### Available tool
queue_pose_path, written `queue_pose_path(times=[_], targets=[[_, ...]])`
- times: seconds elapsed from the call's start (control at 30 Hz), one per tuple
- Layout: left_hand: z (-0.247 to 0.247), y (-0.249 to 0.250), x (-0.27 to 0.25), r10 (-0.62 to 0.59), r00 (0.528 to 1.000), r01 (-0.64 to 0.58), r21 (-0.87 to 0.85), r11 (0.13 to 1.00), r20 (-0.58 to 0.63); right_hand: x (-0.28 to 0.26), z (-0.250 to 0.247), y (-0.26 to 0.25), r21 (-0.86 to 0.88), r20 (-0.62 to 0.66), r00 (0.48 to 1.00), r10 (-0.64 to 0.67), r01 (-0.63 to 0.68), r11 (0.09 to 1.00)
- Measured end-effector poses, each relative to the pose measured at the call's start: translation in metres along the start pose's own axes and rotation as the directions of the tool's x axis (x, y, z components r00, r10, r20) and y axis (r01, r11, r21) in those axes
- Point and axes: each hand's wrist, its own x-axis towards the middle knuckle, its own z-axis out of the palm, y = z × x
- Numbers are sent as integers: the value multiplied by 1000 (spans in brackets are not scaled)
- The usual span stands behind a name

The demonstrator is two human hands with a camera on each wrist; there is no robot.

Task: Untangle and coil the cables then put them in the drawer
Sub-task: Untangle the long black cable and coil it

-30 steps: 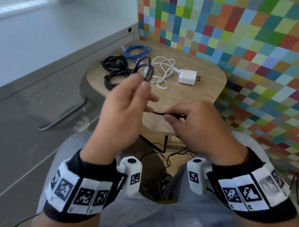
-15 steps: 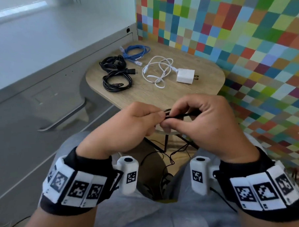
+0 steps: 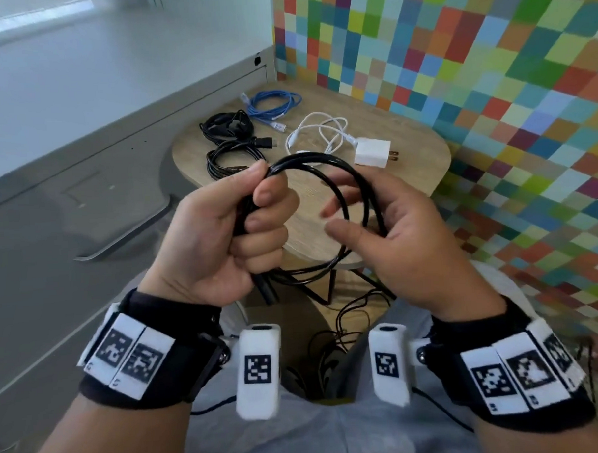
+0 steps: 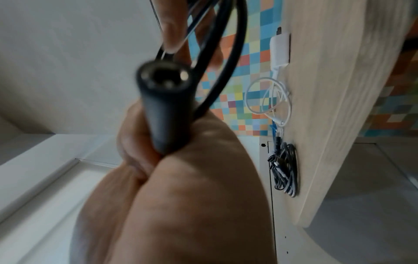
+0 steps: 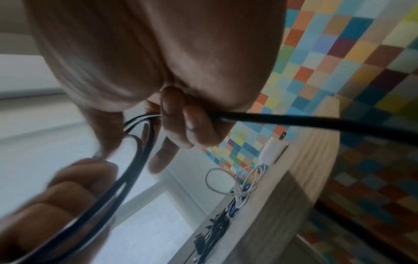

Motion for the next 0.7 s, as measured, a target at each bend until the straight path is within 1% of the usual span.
queue_pose_path(times=[0.07,0.13,0.2,0.27,0.3,0.37,0.4,0.47,0.53,0.6,0.7], targets=[[0,1,1,40,996,-40,1,999,-82,0,3,1,-22,15,1000,4,-4,1000],[1,2,3,90,982,-86,32,996,-168,1,4,2,-45,44,999,7,-5,999],[5,0,5,127,961,-106,97,990,-247,1,10,4,-86,79,997,21,-14,996],[9,-4,8,155,942,-104,180,978,-298,1,16,6,-145,103,994,47,-32,989],[11,-6,9,172,934,-102,228,968,-314,1,17,8,-162,95,994,59,-43,986],[11,-7,9,188,926,-79,320,944,-328,2,16,11,-156,16,998,63,-59,986],[11,-7,8,177,930,-57,349,935,-323,2,13,12,-137,-33,998,62,-66,988],[10,-5,6,124,947,-14,347,938,-296,3,7,11,-113,-83,995,49,-58,992],[10,-4,5,64,961,11,270,963,-270,3,5,10,-109,-79,996,30,-38,993],[11,-6,6,44,968,6,198,980,-247,3,3,10,-92,-63,997,36,-42,995],[12,-7,8,110,958,-68,162,984,-264,4,2,11,-117,-48,999,18,-23,993]])
